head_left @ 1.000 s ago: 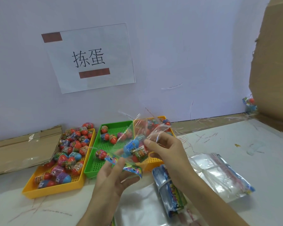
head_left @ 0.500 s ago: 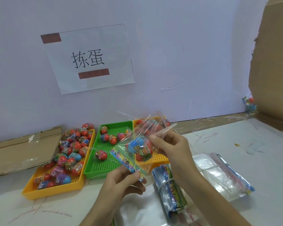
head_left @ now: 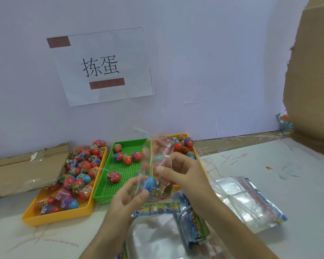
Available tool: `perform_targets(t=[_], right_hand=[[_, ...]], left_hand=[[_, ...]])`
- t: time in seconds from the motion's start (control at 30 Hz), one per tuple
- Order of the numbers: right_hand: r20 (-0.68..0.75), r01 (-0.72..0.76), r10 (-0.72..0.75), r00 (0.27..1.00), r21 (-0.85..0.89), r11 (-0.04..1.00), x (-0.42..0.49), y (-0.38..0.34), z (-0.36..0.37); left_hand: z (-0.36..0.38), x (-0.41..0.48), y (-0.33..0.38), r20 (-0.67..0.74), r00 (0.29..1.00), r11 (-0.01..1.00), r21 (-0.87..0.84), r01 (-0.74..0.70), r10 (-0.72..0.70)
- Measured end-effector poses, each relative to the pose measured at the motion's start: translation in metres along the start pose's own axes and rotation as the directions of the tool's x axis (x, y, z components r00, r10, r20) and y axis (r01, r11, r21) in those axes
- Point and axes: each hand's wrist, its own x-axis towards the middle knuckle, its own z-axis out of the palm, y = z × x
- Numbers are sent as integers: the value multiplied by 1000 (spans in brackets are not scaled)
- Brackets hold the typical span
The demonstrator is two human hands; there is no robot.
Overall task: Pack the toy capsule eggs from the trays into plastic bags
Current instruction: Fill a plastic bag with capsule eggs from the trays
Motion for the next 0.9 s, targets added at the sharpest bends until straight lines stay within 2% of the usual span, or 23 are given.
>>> perform_targets(t=[0.17,0.33,0.5,0.7,0.9], right_hand=[[49,71,-63,997,-173,982,-2,7,7],[158,-43,83,984,-238,970,-5,6,7],[147,0,63,987,-395,919,-7,12,13],[144,78,-19,989,-413,907,-8,14,16],[120,83,-42,992,-361,929,-8,13,15]], left_hand=[[1,2,-6,-57,996,997,30,-73,75],[-6,5,-8,-160,980,993,39,-114,119],[-7,4,-8,-181,973,983,140,-115,140],[-6,5,-9,-182,978,986,151,-72,99],[-5,6,-8,-164,983,986,154,-58,83]])
